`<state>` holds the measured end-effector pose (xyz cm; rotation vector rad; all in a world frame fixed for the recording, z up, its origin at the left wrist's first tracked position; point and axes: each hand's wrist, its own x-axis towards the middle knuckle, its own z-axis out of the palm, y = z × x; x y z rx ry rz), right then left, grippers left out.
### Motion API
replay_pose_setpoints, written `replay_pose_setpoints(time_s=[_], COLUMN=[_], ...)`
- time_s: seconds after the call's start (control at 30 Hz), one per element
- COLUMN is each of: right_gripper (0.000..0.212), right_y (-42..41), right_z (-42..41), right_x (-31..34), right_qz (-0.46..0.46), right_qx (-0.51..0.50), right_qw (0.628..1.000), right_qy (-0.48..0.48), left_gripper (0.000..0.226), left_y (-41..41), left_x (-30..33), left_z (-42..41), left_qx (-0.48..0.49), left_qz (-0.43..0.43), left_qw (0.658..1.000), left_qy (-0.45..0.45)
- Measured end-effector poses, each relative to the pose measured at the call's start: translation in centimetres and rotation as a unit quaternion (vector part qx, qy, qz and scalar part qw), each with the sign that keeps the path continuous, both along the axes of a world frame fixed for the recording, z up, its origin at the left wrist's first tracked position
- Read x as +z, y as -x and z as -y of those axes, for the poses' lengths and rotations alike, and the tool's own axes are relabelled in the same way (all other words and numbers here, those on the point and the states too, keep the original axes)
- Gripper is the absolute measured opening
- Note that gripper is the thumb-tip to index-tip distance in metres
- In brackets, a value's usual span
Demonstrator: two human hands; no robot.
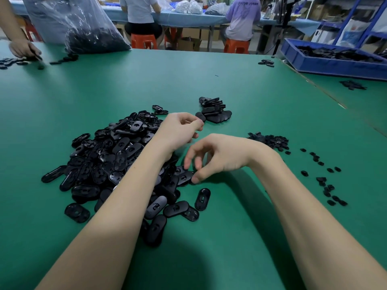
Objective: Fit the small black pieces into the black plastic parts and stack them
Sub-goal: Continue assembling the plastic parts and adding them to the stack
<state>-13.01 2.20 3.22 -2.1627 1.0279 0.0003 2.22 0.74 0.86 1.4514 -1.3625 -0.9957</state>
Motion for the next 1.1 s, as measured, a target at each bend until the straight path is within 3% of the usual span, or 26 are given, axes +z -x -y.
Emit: replay_pose_setpoints(time_s=[0.63, 0.8, 0.97, 1.1], right_gripper=[0.012, 0.008, 0.007, 0.011], right_y=[1.6, 3.3, 5.6, 6.7], right_z=[0.7, 1.5, 2.4, 2.3], right_x=[-0.3, -0.3, -0.2, 0.3], right_qz=[0.056, 0.112, 0.19, 0.15], right_qx=[-0.023, -0.103, -0.259, -0.277], right_qw=[0.998, 0.987, 0.947, 0.948], right_qy=[-0.032, -0.046, 0.007, 0.035], left_gripper=[0.008, 0.011, 0.011, 0.012], left_y=[0.0, 0.0, 0.6, 1.0], left_x=[0.1, 0.6, 0.9, 0.7], left_z=[-0.1, -0.3, -0.9, -1.0], left_qx=[-0.012, -0.034, -0.127, -0.112], left_qz=[0.023, 0.021, -0.03, -0.071], left_qw=[1.0, 0.999, 0.99, 0.99], left_qy=[-0.003, -0.017, -0.06, -0.045])
